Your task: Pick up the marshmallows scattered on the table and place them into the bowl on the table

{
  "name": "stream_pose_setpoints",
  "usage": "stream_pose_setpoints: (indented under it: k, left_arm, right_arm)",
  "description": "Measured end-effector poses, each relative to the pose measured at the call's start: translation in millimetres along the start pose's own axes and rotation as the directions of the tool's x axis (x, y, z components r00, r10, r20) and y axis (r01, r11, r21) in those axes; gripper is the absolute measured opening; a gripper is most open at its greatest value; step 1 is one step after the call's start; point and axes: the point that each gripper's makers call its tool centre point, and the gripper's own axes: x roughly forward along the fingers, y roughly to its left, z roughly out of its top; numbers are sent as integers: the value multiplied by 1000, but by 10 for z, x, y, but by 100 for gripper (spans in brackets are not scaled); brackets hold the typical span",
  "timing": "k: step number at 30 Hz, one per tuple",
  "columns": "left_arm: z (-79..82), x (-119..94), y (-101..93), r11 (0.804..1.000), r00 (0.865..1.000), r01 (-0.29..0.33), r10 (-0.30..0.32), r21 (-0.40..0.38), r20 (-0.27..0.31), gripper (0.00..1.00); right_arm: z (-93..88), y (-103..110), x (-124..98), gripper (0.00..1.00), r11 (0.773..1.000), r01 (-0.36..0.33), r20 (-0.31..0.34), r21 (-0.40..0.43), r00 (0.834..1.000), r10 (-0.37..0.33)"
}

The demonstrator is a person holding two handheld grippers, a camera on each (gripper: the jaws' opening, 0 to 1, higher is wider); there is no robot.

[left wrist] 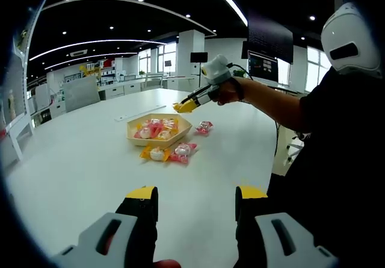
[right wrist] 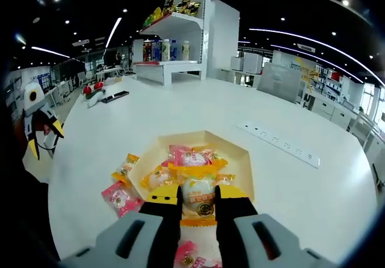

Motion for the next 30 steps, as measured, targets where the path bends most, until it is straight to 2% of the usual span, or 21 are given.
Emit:
stream_pose_setpoints:
  k: [30]
  left_arm:
    - [-23,-16,-6,1000,1000,1,-1,-4,0,52]
  right_arm:
    - [114,-237,153,22,1000,31,-15,-1,999,-31]
